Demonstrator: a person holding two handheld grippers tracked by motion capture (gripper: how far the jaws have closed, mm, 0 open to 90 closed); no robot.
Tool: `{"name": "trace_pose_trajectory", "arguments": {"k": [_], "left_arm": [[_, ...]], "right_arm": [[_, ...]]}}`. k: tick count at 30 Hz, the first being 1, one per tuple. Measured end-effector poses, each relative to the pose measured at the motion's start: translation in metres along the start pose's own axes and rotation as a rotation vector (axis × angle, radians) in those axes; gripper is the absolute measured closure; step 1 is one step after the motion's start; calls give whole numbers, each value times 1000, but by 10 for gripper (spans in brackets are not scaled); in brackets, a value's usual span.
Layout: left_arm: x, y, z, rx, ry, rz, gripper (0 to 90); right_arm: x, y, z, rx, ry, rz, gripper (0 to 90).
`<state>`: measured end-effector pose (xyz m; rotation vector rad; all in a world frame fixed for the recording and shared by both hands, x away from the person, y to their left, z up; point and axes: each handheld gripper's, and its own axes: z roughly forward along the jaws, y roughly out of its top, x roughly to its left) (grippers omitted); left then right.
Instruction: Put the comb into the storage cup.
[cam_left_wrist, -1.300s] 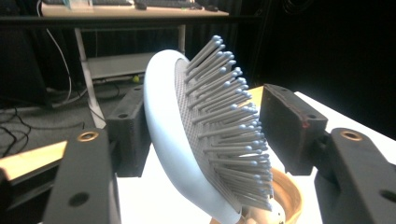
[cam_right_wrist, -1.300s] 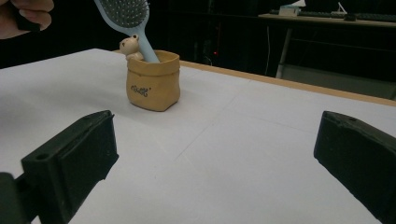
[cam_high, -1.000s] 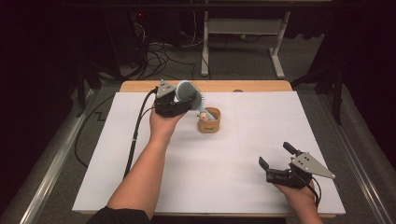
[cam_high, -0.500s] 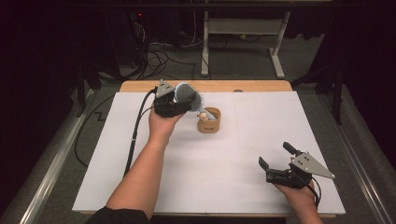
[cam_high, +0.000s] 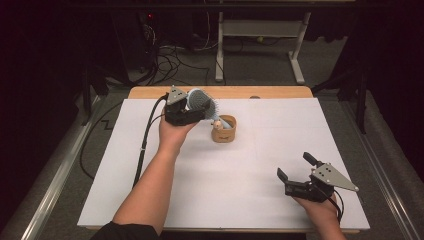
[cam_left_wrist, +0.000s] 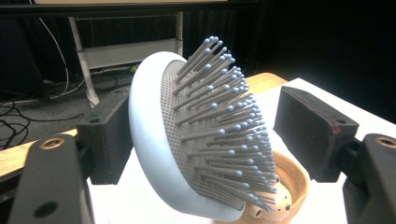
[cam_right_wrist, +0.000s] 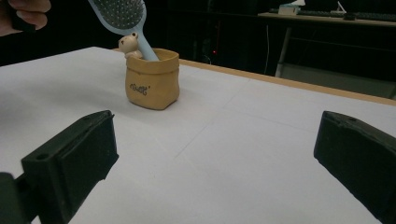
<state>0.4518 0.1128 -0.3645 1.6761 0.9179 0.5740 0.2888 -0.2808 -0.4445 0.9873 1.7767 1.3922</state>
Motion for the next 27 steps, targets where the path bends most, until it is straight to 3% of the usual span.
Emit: {"name": "trace_pose_trajectory", "arguments": {"k": [15, 27], "left_arm": [[1, -1, 1, 17, -17, -14, 110], [0, 0, -3, 9, -20, 8, 0]], "right_arm": [[0, 0, 0, 0, -2, 2, 0], [0, -1, 0, 4, -5, -1, 0]]}}
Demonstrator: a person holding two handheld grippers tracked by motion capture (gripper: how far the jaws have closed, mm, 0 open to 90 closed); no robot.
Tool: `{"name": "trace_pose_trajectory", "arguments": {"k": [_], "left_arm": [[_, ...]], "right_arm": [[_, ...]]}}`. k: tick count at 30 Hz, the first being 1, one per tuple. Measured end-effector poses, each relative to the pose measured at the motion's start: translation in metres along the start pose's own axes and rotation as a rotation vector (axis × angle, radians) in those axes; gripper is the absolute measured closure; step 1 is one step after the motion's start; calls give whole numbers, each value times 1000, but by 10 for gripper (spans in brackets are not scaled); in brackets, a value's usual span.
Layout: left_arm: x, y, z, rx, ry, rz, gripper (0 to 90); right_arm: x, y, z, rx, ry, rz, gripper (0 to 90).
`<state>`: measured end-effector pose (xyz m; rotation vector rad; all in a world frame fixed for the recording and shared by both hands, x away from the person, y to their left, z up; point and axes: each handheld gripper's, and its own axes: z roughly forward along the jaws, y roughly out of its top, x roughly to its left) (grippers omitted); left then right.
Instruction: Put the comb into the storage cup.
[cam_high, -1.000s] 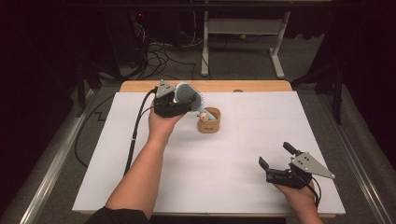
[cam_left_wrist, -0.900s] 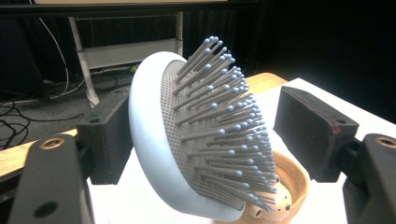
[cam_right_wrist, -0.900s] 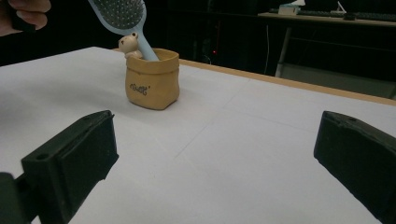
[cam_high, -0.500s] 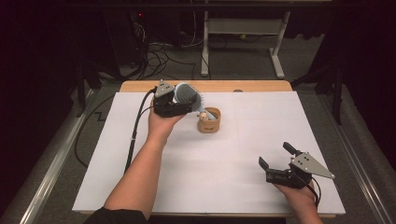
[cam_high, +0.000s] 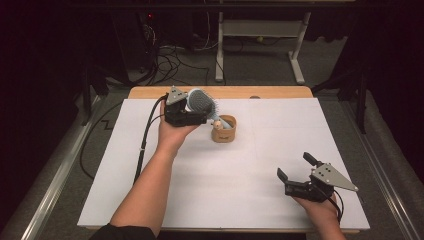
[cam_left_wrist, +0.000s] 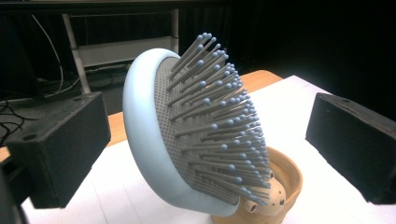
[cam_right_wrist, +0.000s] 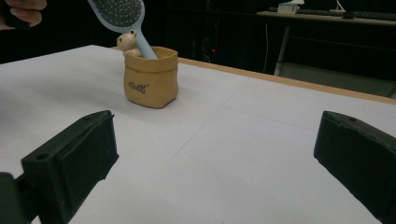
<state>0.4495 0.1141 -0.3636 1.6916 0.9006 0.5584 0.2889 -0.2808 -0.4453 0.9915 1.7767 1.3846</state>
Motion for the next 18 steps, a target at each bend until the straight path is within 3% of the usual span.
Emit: {"name": "trace_pose_trajectory", "arguments": {"k": [8, 18], "left_arm": [[-2, 0, -3, -14, -13, -1, 0], [-2, -18, -15, -5, -21, -3, 1]], "right_arm": [[0, 1, -1, -4, -2, 0, 0], [1, 1, -1, -2, -1, -3, 0]]}}
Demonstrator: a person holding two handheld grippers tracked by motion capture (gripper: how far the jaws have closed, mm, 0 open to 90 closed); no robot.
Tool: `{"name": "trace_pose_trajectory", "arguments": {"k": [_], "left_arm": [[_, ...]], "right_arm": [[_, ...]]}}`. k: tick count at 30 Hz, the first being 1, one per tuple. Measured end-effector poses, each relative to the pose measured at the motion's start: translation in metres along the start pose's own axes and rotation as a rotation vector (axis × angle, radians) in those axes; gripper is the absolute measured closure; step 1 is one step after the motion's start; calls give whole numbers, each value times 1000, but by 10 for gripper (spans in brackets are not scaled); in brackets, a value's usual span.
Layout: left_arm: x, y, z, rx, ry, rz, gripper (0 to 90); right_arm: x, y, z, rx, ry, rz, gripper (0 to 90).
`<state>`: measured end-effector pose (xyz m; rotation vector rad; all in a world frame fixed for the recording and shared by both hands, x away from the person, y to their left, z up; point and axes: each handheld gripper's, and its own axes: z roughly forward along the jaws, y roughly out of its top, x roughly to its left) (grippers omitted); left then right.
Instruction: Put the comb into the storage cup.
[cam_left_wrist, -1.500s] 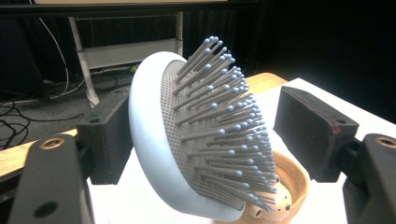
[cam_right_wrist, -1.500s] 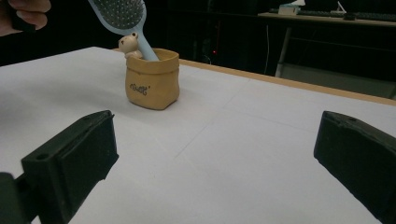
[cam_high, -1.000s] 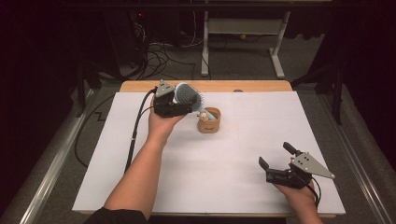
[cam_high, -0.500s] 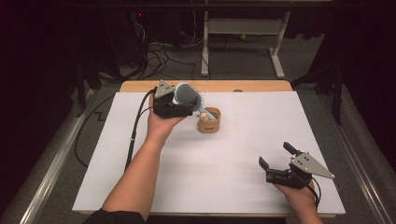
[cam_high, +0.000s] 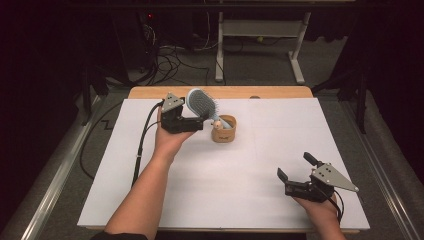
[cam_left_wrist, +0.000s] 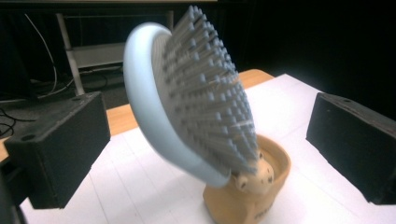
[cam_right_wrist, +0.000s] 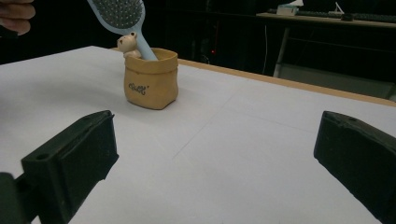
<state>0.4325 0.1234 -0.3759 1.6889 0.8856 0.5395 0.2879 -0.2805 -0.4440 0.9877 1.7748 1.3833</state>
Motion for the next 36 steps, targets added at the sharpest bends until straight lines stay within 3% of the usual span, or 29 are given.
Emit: {"name": "trace_pose_trajectory", "arguments": {"k": [10, 18, 25, 28, 36], "left_arm": [[6, -30, -13, -8, -10, -13, 1], [12, -59, -26, 20, -10, -23, 2], [18, -85, -43, 24, -23, -64, 9], [17, -91, -51, 31, -19, -59, 9], [10, -105, -87, 34, -14, 12, 8]], "right_arm": [[1, 0, 0, 2, 0, -1, 0], [1, -1, 0, 5, 1, -3, 0], [2, 0, 0, 5, 3, -5, 0], [2, 0, -1, 1, 2, -5, 0], [2, 0, -1, -1, 0, -3, 0]]}}
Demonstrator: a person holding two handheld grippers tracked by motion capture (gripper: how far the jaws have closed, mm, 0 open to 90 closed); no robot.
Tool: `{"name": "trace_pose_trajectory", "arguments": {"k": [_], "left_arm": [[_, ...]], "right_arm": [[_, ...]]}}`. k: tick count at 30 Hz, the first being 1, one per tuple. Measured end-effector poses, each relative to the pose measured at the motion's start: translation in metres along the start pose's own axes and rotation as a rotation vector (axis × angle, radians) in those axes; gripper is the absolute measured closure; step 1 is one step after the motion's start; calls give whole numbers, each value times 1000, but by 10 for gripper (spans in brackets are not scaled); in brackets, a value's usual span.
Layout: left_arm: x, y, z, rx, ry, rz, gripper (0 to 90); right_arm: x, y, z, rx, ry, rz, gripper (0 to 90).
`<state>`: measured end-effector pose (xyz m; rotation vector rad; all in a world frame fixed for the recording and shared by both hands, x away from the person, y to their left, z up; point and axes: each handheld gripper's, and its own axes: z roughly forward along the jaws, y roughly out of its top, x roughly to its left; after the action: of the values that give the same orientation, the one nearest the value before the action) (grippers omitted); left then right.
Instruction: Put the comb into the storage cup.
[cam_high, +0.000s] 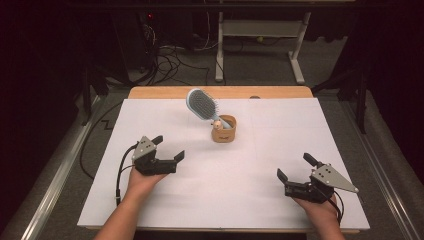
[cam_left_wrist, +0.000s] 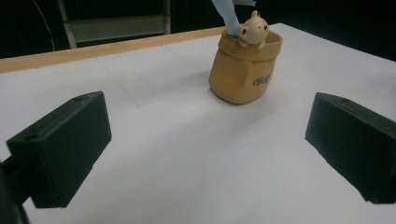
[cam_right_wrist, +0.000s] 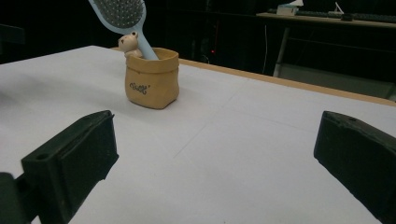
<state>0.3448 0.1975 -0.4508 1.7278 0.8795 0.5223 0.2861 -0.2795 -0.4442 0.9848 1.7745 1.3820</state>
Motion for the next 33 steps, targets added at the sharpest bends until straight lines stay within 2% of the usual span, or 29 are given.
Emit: {"name": "trace_pose_trajectory", "arguments": {"k": [3, 7, 10, 13, 16, 18, 23, 26, 33], "left_arm": [[-2, -4, -17, -5, 19, 25, 8], [-3, -10, -41, -25, 36, 33, 8], [-1, -14, -53, -26, 57, 32, 8], [-2, -17, -63, -49, 54, 36, 6], [-5, -15, -67, -72, 57, 70, 6], [-5, -16, -66, -70, 61, 88, 6], [-3, -17, -63, -63, 37, 81, 4], [-2, -18, -61, -66, 33, 61, 4], [0, -19, -60, -67, 55, 37, 5]], "right_arm": [[0, 0, 0, 2, -1, -1, 0], [1, 0, -1, 1, -5, 3, 0], [2, -1, -2, -3, -3, 7, 0], [3, -1, -3, -3, 0, 12, 0], [5, -1, -6, -10, -3, 17, 0], [5, -1, -8, -12, -10, 24, 0], [6, -1, -10, -12, -23, 27, 0], [5, -2, -10, -14, -22, 25, 0], [1, -3, -12, -16, -5, 23, 0]]}}
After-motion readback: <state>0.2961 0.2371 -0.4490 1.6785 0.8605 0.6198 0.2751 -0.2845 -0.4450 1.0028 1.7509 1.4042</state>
